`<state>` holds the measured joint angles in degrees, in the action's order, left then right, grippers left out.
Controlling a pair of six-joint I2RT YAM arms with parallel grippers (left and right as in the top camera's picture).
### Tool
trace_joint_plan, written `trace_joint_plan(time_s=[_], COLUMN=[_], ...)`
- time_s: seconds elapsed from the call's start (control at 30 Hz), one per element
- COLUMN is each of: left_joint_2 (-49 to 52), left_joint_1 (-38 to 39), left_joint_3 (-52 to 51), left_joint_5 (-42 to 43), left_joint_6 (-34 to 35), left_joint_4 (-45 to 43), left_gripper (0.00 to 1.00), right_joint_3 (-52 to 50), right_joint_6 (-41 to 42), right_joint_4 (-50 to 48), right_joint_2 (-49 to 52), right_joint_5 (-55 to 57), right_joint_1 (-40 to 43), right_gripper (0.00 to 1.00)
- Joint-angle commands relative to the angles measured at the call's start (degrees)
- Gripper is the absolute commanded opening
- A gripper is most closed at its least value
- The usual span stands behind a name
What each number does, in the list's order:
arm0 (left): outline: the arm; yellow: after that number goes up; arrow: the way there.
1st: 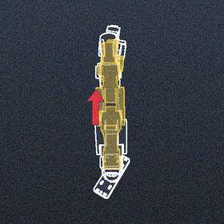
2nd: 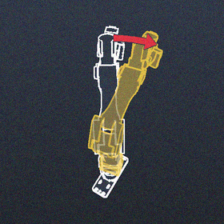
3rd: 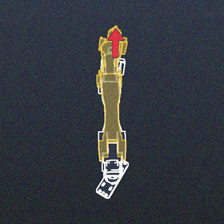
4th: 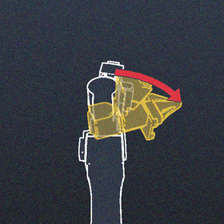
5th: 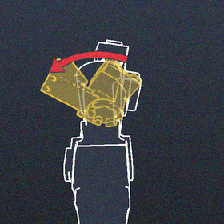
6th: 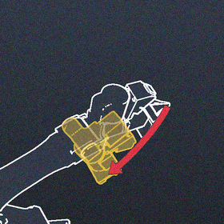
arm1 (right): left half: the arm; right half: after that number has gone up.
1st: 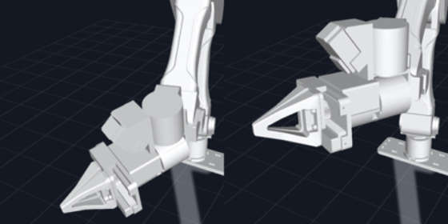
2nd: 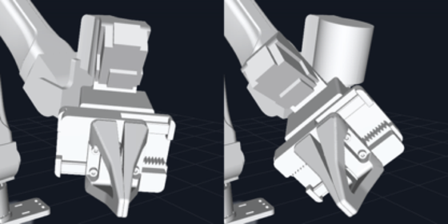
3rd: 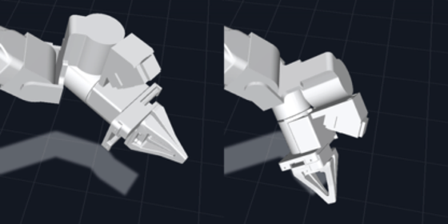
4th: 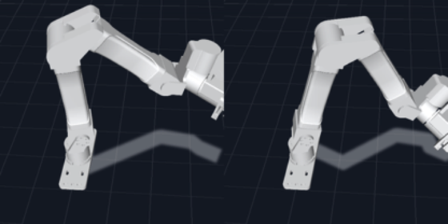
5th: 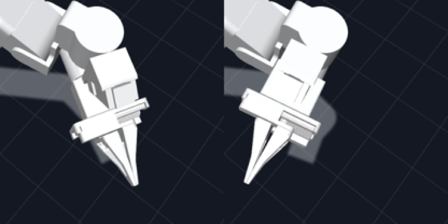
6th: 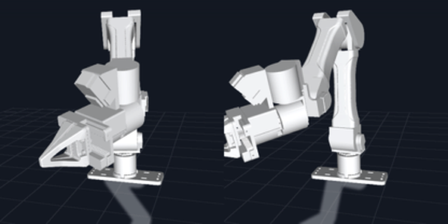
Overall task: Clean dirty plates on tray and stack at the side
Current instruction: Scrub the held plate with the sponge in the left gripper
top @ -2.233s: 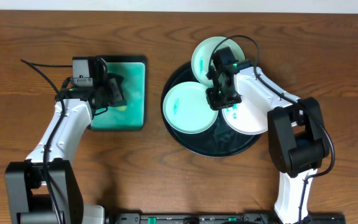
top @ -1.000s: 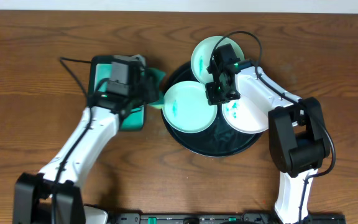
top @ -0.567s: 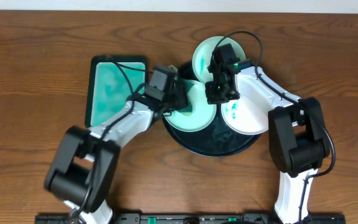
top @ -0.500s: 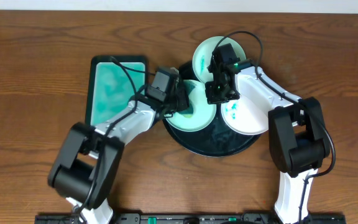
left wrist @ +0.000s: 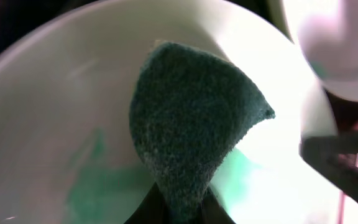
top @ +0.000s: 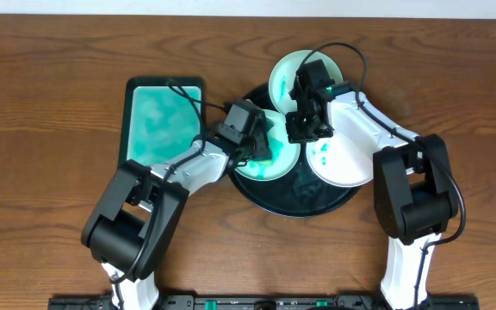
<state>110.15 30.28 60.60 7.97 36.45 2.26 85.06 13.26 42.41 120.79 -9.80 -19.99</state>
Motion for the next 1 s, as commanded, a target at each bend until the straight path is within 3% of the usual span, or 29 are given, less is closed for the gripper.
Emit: trace_joint_plan(time_s=[0.0,0.2,0.37,0.5,0.57,0.7,0.97], left_joint_2=[1.5,0.6,-3.5,-6.2,-6.2,-5.1,-0.6], left_joint_1=[-1.0,-1.1,-1.1,-1.0,-1.0,-0.8,-0.2], left_joint_3=[-0.7,-0.6,-0.1,0.0,0.0,0.0,-0.2], left_joint_5=[-19.5,-26.5,-28.1,-18.5,-9.5,0.6,1.5], left_joint_6=[-0.8,-7.1,-7.9,-6.5,-3.7,2.0,3.3], left_joint_4=[5.5,6.9,7.1,5.8,3.9,0.8,-0.4], left_gripper=[0.07,0.07,0.07,0.07,0.07,0.07,0.07], right_joint_3=[-0.3,-0.3,-0.3,-0.3,-0.3,-0.3,-0.3], right_joint_6=[1.5,1.5,1.5,1.5,1.5,1.5,1.5], right_joint_4=[-0.3,-0.2,-0.2,-0.2,-0.2,-0.2,-0.2], right_joint_2=[0.6,0.6,0.6,0.6,0.6,0.6,0.6], right_joint_5=[-1.0,-1.0,-1.0,-1.0,-1.0,-1.0,-1.0], right_joint_1=[0.4,0.4,0.4,0.4,0.4,0.4,0.4], right_gripper=[0.01,0.01,0.01,0.01,0.01,0.01,0.01])
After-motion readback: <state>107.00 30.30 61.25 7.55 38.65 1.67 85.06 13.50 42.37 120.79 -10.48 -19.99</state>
